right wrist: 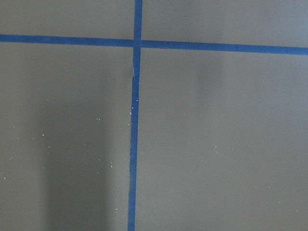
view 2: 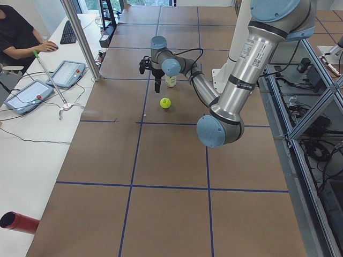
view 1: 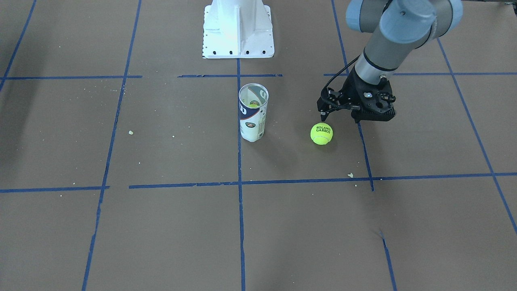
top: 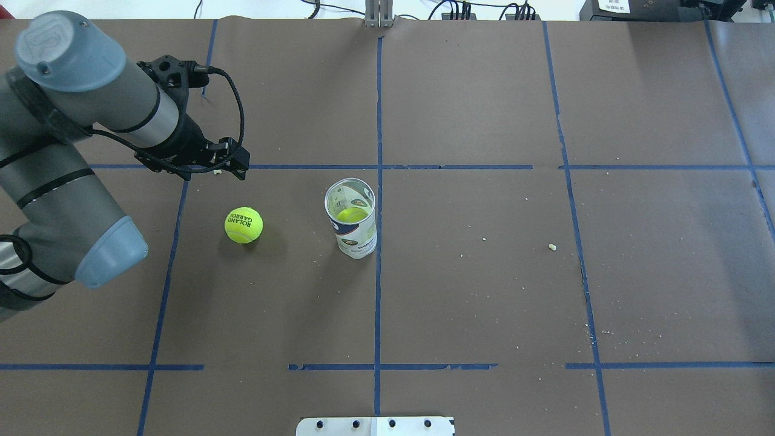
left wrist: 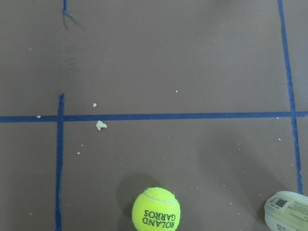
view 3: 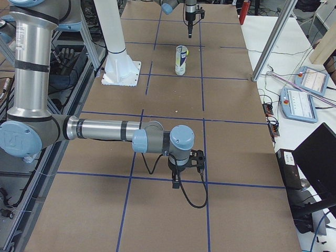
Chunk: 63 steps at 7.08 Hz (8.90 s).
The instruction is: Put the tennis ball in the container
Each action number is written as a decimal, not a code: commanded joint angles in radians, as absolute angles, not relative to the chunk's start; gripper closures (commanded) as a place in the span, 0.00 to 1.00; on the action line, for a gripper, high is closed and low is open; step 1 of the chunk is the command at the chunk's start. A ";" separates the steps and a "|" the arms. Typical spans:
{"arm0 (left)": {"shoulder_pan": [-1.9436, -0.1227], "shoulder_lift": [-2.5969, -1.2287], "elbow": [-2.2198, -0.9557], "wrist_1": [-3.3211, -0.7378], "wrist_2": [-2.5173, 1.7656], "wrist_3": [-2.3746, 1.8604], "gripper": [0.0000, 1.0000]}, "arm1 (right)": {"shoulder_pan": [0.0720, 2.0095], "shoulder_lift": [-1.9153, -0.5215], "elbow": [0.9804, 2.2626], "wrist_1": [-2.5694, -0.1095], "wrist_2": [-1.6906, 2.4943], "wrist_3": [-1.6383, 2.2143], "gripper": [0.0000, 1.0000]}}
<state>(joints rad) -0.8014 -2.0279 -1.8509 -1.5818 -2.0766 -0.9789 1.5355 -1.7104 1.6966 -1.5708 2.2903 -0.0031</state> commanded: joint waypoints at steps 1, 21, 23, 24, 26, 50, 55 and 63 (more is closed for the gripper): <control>-0.764 -2.031 -1.804 -1.583 -2.007 -0.977 0.00 | 1.536 -1.710 1.697 -1.571 2.290 -0.003 0.00; -0.742 -2.026 -1.877 -1.560 -2.009 -0.997 1.00 | 1.536 -1.710 1.697 -1.571 2.290 -0.003 0.00; -0.803 -2.104 -2.018 -1.299 -2.014 -0.996 1.00 | 1.536 -1.710 1.697 -1.571 2.290 -0.003 0.00; -0.831 -2.200 -2.022 -1.178 -2.016 -0.996 1.00 | 1.536 -1.710 1.697 -1.571 2.290 -0.003 0.00; -0.831 -2.310 -2.040 -1.079 -2.070 -1.003 1.00 | 1.536 -1.710 1.697 -1.571 2.290 -0.003 0.00; -0.698 -2.387 -1.983 -1.193 -2.059 -1.166 0.00 | 1.536 -1.710 1.697 -1.571 2.290 -0.003 0.00; -1.099 -2.085 -1.945 -1.317 -2.048 -0.521 0.00 | 1.536 -1.710 1.697 -1.571 2.290 -0.003 0.00; -1.589 -1.626 -1.531 -1.559 -2.330 0.245 0.00 | 1.536 -1.710 1.697 -1.572 2.290 -0.003 0.00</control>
